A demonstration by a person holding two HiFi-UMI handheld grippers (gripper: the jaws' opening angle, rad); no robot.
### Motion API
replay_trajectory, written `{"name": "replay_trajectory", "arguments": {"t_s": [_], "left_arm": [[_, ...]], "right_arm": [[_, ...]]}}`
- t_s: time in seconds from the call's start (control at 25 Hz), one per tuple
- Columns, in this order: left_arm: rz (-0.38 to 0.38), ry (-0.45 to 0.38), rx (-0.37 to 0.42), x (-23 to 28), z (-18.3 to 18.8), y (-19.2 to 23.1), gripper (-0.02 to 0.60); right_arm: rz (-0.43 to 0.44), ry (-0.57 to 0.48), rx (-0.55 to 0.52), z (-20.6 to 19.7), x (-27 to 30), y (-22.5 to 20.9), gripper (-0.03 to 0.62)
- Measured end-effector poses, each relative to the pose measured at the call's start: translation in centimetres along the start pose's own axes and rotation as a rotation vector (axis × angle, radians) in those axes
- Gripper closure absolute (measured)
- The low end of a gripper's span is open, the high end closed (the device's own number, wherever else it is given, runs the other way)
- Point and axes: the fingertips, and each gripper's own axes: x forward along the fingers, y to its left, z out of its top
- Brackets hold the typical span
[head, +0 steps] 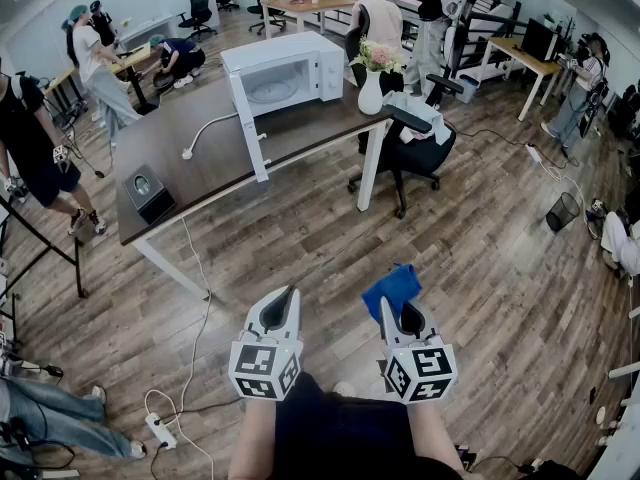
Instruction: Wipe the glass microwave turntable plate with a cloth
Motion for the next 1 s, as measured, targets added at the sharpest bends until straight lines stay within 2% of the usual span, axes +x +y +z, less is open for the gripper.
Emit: {"name": "replay_trajectory", "arguments": {"t_s": [0.56,1.0], "left_arm": [[-0.015,0.004,-0.023,-0.1,-0.3,-2.1,0.572],[-0.045,0.034,-0.009,1.2,-0.8,-3.2,0.572]], "right_arm": [[0.001,0.013,0.029,-0.3,-0.5,-1.1,0.537],[0.015,0.032,0.058,-0.8,0.7,-1.6,0.537]]}}
